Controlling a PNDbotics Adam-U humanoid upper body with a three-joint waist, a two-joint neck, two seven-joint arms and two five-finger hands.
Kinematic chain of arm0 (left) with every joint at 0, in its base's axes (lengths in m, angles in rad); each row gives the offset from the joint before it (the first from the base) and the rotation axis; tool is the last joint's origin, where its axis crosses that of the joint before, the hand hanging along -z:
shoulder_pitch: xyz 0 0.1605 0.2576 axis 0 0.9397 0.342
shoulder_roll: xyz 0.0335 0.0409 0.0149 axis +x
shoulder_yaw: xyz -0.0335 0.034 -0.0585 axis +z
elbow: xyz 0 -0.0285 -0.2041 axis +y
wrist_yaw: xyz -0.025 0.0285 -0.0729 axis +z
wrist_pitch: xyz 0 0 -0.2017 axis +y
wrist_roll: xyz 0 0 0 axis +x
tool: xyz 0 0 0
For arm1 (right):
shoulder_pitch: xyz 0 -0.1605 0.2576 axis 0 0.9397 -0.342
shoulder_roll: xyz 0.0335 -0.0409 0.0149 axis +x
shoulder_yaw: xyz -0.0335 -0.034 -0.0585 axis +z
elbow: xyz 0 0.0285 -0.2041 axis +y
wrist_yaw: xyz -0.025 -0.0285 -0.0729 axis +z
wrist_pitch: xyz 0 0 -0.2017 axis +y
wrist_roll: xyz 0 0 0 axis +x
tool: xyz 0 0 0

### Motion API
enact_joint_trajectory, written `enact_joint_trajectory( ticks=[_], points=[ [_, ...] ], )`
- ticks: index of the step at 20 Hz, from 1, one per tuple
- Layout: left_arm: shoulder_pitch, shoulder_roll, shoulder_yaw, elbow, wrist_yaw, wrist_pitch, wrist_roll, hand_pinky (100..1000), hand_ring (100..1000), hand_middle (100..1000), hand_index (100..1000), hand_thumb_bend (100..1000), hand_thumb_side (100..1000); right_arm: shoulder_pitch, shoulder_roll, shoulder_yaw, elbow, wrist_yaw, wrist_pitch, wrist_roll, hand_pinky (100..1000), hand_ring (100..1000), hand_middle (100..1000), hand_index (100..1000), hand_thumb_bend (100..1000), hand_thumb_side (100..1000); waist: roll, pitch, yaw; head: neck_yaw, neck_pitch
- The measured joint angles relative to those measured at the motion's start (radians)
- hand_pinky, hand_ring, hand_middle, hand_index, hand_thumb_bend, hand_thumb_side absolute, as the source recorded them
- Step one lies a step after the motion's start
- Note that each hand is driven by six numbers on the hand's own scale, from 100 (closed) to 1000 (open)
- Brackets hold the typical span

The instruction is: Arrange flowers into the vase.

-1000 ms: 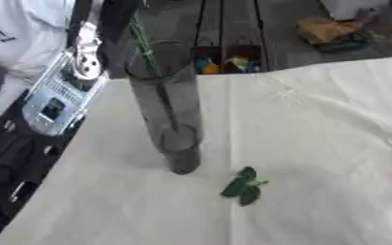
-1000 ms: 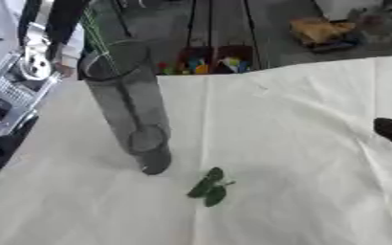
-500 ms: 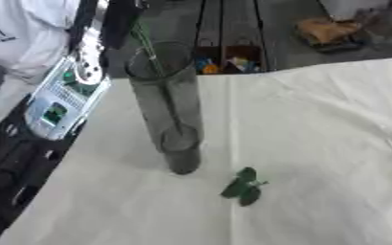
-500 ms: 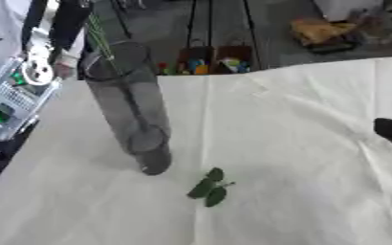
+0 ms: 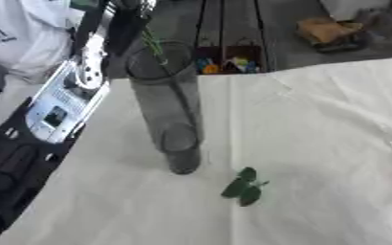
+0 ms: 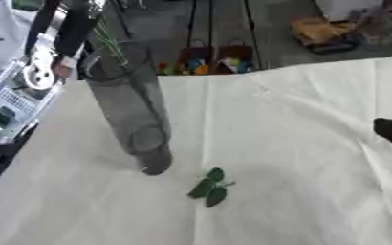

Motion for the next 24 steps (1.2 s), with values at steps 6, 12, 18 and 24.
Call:
enact_joint_trajectory(
  ticks=[6, 12, 18, 24],
  points=[
    [0.005, 0.009, 0.0, -0.001, -0.045, 0.012, -0.055, 697, 878, 852, 808, 100, 1000, 0.0, 0.0, 0.0, 0.0, 0.0, 0.003, -0.003, 803, 741, 593, 771, 100, 1000, 0.0, 0.0, 0.001, -0.001, 0.0],
    [0.005, 0.023, 0.0, -0.001, -0.078, 0.033, -0.117, 714, 883, 856, 810, 100, 1000, 0.001, 0.0, 0.0, 0.0, 0.0, 0.004, -0.003, 805, 742, 593, 772, 100, 1000, 0.003, 0.0, 0.002, -0.003, 0.0],
    [0.001, 0.029, 0.0, -0.001, -0.118, 0.062, -0.189, 726, 884, 854, 752, 100, 1000, 0.007, 0.0, 0.0, 0.0, 0.0, 0.012, -0.003, 808, 744, 593, 773, 100, 1000, 0.007, -0.003, 0.003, -0.003, 0.0],
    [-0.004, 0.047, 0.001, -0.001, -0.158, 0.082, -0.247, 745, 885, 849, 628, 100, 946, 0.01, 0.0, 0.0, 0.0, 0.0, 0.019, -0.004, 811, 745, 593, 775, 100, 1000, 0.012, -0.005, 0.008, -0.004, 0.001]
  ],
)
